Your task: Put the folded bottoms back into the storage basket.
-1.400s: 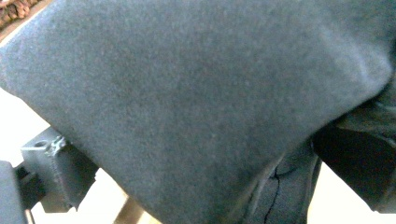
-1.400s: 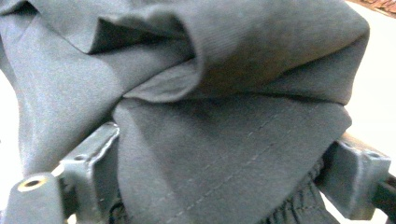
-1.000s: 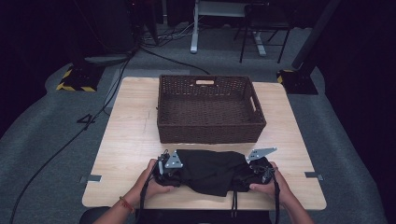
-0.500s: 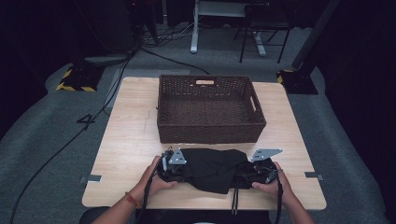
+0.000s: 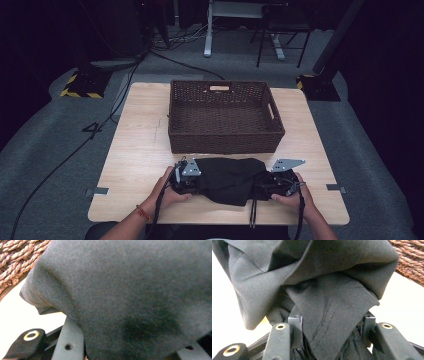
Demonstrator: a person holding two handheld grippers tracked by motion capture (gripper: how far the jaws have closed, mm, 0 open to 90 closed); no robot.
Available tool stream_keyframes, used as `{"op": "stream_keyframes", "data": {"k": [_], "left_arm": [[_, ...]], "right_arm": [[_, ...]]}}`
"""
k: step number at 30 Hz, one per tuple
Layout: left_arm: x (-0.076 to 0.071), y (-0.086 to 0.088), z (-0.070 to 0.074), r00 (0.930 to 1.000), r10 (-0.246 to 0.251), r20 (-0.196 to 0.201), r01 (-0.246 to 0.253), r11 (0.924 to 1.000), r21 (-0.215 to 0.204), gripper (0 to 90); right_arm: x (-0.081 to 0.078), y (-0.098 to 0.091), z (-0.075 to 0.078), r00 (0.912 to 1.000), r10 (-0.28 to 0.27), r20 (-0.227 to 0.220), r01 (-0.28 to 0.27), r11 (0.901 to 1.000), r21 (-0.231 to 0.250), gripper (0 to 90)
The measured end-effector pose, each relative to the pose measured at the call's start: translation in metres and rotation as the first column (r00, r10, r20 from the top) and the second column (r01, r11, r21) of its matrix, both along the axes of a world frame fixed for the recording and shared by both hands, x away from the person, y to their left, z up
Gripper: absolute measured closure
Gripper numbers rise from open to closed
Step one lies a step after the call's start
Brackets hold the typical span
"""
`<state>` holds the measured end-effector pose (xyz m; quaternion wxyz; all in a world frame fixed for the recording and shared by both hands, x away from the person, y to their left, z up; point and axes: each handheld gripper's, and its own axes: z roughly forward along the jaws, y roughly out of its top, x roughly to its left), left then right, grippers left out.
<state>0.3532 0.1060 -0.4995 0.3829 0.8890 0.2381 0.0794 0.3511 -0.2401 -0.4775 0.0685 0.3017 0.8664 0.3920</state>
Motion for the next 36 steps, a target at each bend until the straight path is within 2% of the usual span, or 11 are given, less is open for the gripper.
{"op": "stream_keyframes", "data": {"k": [12, 18, 27, 36], "left_arm": [[-0.003, -0.004, 0.004, 0.9999, -0.003, 0.014, 0.003, 1.0, -0.005, 63.8], [-0.004, -0.007, 0.008, 0.9993, -0.006, 0.037, 0.006, 1.0, -0.008, 64.2], [-0.004, -0.007, 0.021, 0.9977, 0.001, 0.068, 0.002, 0.999, -0.045, 64.4], [-0.003, -0.01, 0.031, 0.9945, 0.004, 0.104, 0.001, 0.9986, -0.052, 64.9]], "right_arm": [[-0.002, -0.003, 0.006, 0.9995, -0.011, 0.029, 0.011, 0.9999, 0.008, 53.6], [-0.004, -0.005, 0.011, 0.9988, -0.017, 0.046, 0.016, 0.9998, 0.014, 54.1], [-0.008, -0.008, 0.024, 0.9959, -0.028, 0.086, 0.026, 0.9992, 0.029, 54.9], [-0.009, -0.012, 0.033, 0.993, -0.043, 0.11, 0.038, 0.9983, 0.045, 55.3]]}}
